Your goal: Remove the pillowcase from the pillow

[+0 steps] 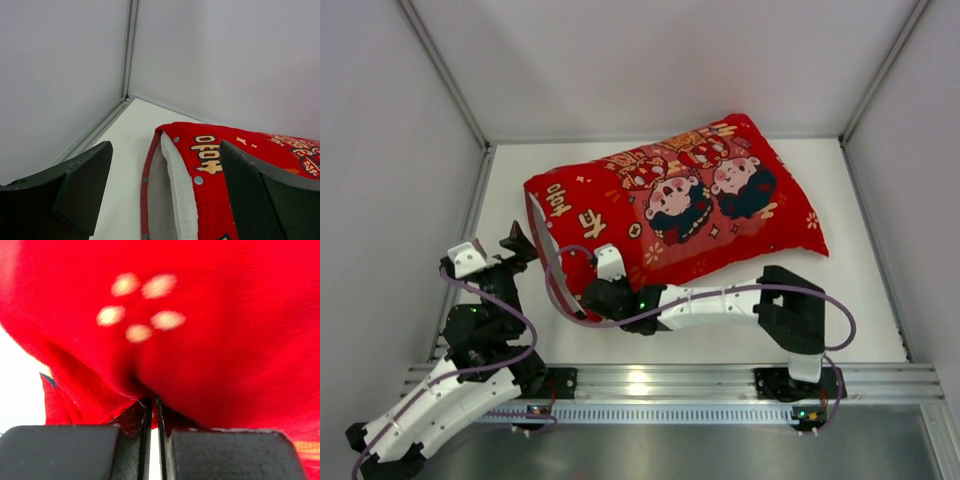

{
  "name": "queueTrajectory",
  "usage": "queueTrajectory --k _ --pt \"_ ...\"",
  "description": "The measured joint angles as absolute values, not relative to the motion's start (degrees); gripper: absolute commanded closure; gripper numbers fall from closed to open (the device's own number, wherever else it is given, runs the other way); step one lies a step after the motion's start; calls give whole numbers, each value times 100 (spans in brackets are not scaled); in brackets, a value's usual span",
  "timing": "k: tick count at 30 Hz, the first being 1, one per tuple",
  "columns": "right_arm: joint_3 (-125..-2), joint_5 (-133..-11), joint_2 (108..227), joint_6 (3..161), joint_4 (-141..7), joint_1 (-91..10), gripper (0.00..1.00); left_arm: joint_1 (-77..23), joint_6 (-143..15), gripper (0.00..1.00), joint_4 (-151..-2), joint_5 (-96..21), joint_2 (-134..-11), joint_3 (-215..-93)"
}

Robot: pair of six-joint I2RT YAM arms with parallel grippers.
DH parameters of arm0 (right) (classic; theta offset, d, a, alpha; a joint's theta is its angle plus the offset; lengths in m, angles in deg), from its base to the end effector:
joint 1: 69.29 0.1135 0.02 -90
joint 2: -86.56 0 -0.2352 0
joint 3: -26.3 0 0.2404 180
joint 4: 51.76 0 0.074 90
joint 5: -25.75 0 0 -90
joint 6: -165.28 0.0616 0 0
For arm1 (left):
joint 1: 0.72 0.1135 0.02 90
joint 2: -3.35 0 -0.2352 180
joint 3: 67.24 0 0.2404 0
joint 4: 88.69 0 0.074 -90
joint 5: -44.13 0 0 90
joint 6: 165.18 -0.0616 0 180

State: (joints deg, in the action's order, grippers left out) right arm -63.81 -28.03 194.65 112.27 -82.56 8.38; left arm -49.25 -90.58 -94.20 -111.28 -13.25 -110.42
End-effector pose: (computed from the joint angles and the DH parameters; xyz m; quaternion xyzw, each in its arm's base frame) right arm 0.1217 0.3861 0.1698 -0.2066 0.8722 0.1246 0.4255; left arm 0.1042 -0.0333 0.3412 -0.1854 0.5959 0.0408 0.7803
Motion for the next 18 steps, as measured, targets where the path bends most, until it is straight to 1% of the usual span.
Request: queueTrajectory --k 8,18 --pt "-5868 -2982 18801 11131 -8212 392 100 -4925 -9034 9 -9401 -11062 -1338 -11045" --pt "-5636 -3544 17797 10477 -8253 -878 100 -4927 -8789 8 -9036 -10695 -1731 -11064"
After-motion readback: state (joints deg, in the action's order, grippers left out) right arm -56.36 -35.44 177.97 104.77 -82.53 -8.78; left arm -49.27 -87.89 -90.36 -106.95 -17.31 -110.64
